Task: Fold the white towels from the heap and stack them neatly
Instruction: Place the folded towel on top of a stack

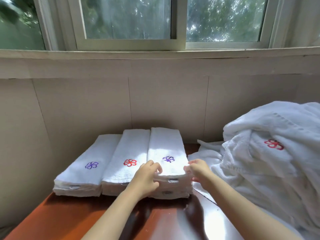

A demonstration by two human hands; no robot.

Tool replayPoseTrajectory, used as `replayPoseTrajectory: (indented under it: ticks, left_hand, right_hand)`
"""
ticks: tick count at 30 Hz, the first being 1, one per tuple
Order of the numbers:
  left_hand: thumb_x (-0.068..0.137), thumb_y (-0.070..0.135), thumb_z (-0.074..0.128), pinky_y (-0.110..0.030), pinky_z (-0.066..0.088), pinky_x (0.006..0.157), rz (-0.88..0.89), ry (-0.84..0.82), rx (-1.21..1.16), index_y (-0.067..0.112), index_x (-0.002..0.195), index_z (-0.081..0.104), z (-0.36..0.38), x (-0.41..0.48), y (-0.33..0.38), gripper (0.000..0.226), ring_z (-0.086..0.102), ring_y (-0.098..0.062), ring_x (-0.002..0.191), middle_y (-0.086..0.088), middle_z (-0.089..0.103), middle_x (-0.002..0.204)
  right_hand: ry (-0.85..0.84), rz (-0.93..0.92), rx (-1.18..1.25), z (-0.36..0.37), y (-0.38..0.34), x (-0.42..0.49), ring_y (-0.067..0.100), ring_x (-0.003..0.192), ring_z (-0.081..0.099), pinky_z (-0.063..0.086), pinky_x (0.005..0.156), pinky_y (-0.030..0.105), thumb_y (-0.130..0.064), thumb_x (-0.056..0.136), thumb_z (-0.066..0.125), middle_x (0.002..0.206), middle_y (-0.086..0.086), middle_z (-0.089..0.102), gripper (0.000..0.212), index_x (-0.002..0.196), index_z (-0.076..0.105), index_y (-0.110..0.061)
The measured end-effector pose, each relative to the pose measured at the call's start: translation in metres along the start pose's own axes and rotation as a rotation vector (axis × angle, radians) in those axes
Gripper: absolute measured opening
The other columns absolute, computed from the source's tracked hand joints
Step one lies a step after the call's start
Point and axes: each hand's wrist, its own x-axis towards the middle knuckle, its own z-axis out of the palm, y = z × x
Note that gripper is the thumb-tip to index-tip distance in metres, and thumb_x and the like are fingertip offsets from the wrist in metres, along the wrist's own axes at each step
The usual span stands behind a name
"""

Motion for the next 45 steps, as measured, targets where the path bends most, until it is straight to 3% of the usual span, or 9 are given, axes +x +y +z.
replayPoseTrajectory:
  ticks: [13, 16, 19, 22, 27, 35, 39, 42, 45]
  left_hand:
    - [0.057, -0.014, 0.076, -0.026, 0.045, 0.047, 0.318, 0.415, 0.204, 0.008, 0.066, 0.064, 0.024, -0.02, -0.001, 0.027, 0.049, -0.019, 0.063, -0.003, 0.056, 0.068]
    - [0.07, 0.02, 0.081, -0.023, 0.045, 0.044, 0.303, 0.326, 0.141, 0.016, 0.066, 0.067, 0.019, -0.025, -0.005, 0.015, 0.055, -0.018, 0.059, 0.003, 0.055, 0.068]
    - [0.088, 0.048, 0.05, -0.024, 0.034, 0.053, 0.02, 0.249, 0.102, 0.02, 0.053, 0.049, 0.004, 0.004, -0.007, 0.045, 0.052, -0.015, 0.065, 0.009, 0.048, 0.066]
    - [0.094, 0.033, 0.045, -0.029, 0.042, 0.077, -0.296, 0.118, 0.061, 0.02, 0.098, 0.064, -0.003, 0.065, -0.019, 0.023, 0.056, -0.026, 0.104, -0.001, 0.061, 0.105]
    - [0.093, 0.01, 0.04, -0.033, 0.042, 0.101, -0.514, -0.087, -0.198, 0.016, 0.144, 0.034, 0.016, 0.139, -0.055, 0.052, 0.048, -0.031, 0.125, -0.013, 0.046, 0.141]
    - [0.1, 0.021, 0.028, -0.044, 0.027, 0.11, -0.238, -0.07, 0.362, 0.009, 0.135, 0.04, 0.042, 0.086, -0.021, 0.04, 0.021, -0.028, 0.139, -0.009, 0.023, 0.151]
    - [0.103, 0.037, 0.019, -0.04, 0.011, 0.117, -0.178, -0.113, 0.326, 0.016, 0.152, 0.013, 0.033, 0.023, -0.001, 0.054, 0.007, -0.013, 0.147, 0.002, 0.011, 0.16]
    - [0.101, 0.035, 0.031, -0.039, 0.007, 0.119, -0.178, -0.16, 0.434, 0.016, 0.154, 0.0, 0.027, -0.019, 0.016, 0.065, 0.003, -0.014, 0.148, -0.001, -0.001, 0.162]
    - [0.053, 0.044, 0.087, -0.042, 0.052, 0.091, -0.062, -0.134, 0.45, 0.012, 0.127, 0.062, 0.007, -0.047, 0.044, 0.084, 0.06, -0.021, 0.117, -0.013, 0.057, 0.133]
  right_hand:
    - [-0.134, 0.079, -0.007, -0.015, -0.009, 0.002, 0.022, 0.068, 0.058, 0.052, 0.065, 0.031, 0.02, 0.076, 0.053, 0.077, 0.015, 0.059, 0.022, 0.081, 0.055, -0.002]
    - [-0.26, 0.114, -0.103, -0.021, -0.013, 0.012, 0.02, 0.068, 0.057, 0.051, 0.059, 0.026, 0.012, 0.081, 0.06, 0.091, 0.015, 0.058, 0.02, 0.094, 0.058, -0.002]
    - [-0.254, 0.105, -0.195, -0.019, -0.028, 0.038, 0.019, 0.081, 0.06, 0.051, 0.06, 0.027, -0.015, 0.091, 0.063, 0.101, 0.009, 0.055, 0.014, 0.099, 0.055, -0.007]
    - [-0.146, 0.032, -0.134, -0.002, -0.042, 0.078, 0.018, 0.066, 0.046, 0.04, 0.057, 0.027, -0.028, 0.095, 0.057, 0.079, 0.005, 0.044, 0.02, 0.085, 0.048, -0.014]
    - [-0.033, -0.114, 0.185, 0.031, -0.035, 0.146, 0.023, 0.07, 0.052, 0.041, 0.063, 0.027, -0.003, 0.09, 0.053, 0.077, 0.008, 0.053, 0.015, 0.101, 0.058, -0.012]
    - [0.027, -0.516, -0.782, 0.043, -0.008, 0.12, 0.035, 0.127, 0.036, 0.034, 0.103, 0.038, -0.02, 0.094, 0.036, 0.134, 0.015, 0.04, 0.021, 0.081, 0.052, -0.016]
    - [-0.216, -0.557, -0.923, 0.019, 0.008, 0.053, 0.032, 0.137, 0.024, 0.025, 0.111, 0.045, -0.028, 0.102, 0.027, 0.144, 0.008, 0.034, 0.038, 0.131, 0.042, -0.01]
    - [-0.323, -0.58, -0.991, -0.003, 0.021, -0.011, 0.018, 0.148, 0.001, 0.009, 0.117, 0.031, -0.033, 0.101, 0.035, 0.161, 0.001, 0.0, 0.06, 0.153, 0.009, -0.018]
    - [-0.454, -0.6, -1.229, -0.038, 0.018, -0.059, 0.019, 0.148, 0.003, 0.013, 0.117, 0.031, -0.026, 0.096, 0.046, 0.161, 0.003, -0.001, 0.064, 0.152, 0.016, -0.016]
